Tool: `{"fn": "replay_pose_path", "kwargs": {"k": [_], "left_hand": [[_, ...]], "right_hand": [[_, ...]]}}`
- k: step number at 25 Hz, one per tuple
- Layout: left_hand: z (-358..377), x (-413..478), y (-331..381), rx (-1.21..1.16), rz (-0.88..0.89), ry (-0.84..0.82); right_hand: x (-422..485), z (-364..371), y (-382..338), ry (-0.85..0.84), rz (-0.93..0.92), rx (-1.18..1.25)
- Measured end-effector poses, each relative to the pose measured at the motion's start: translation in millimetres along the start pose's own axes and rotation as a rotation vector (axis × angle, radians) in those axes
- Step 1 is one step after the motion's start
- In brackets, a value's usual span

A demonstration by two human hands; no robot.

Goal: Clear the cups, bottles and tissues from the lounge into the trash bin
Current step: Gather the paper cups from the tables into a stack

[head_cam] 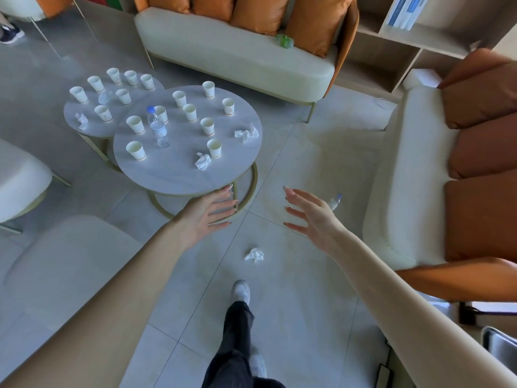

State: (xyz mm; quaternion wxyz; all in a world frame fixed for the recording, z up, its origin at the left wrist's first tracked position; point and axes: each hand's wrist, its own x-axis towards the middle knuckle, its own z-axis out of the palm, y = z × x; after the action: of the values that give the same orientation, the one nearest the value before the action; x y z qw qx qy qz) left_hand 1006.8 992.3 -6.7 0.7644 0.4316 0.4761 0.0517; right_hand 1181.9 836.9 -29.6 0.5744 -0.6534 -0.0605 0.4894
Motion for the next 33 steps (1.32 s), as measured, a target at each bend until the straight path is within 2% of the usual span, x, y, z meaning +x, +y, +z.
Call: {"fn": "replay_pose_path", "kwargs": {"k": [8,15,24,33], "left_hand": [[-14,138,68,-0.026,-0.011,-0.006],[-6,263,47,-0.068,-0.103,0.006],[-19,316,74,-0.231,-0.109,0.137],[-67,382,89,-0.354,-0.052,0.214]], "right_hand": [[150,19,-24,-0.005,0.038,-0.004],[264,3,0,0.004,0.112,0.026],[345,20,-40,-0.109,0.164,-0.034],[446,82,-54,-0.222,0.176,-0.099]]}}
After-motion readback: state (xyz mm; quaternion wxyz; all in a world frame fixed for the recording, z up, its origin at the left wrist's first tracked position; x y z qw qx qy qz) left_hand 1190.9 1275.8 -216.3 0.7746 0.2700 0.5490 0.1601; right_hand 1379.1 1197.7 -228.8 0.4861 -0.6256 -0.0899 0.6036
